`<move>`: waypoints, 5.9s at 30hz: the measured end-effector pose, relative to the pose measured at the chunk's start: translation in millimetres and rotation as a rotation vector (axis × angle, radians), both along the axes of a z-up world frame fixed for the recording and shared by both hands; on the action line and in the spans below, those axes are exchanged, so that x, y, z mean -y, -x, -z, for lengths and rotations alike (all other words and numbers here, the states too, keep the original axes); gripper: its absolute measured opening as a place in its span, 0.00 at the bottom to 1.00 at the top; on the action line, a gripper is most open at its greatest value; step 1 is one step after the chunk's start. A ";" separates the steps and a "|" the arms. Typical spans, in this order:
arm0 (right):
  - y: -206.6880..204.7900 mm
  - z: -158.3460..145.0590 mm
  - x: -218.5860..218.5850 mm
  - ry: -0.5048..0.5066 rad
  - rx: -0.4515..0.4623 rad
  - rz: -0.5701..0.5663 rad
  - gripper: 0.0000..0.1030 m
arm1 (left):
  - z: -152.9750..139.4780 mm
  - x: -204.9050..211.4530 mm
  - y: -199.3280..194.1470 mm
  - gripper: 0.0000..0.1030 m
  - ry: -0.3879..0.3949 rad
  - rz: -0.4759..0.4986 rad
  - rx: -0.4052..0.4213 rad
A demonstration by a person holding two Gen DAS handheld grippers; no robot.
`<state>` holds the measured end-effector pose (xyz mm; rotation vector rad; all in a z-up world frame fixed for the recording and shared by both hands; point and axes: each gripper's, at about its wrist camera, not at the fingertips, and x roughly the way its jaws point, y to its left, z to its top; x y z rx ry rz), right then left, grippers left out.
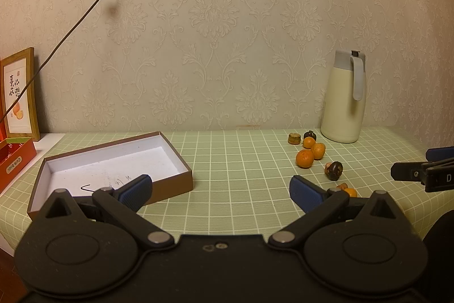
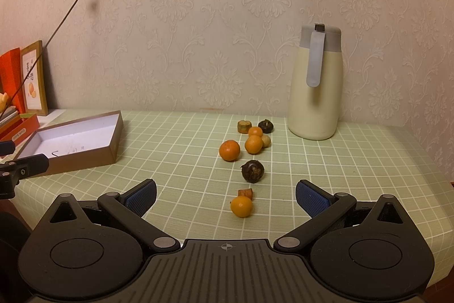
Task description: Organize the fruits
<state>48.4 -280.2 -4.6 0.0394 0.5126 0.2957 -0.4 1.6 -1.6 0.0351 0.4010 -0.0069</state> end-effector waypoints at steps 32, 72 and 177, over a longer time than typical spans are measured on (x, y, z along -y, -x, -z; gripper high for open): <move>0.4 0.8 -0.1 -0.002 0.006 0.005 1.00 | -0.8 1.0 -0.3 0.94 -0.001 0.003 -0.004; -117.1 26.2 56.9 0.053 -0.019 0.197 1.00 | 46.2 81.3 -146.3 0.79 0.015 0.159 -0.061; -250.9 61.8 -27.2 0.077 -0.191 0.013 0.35 | 68.8 -18.4 -146.1 0.31 0.113 -0.091 -0.205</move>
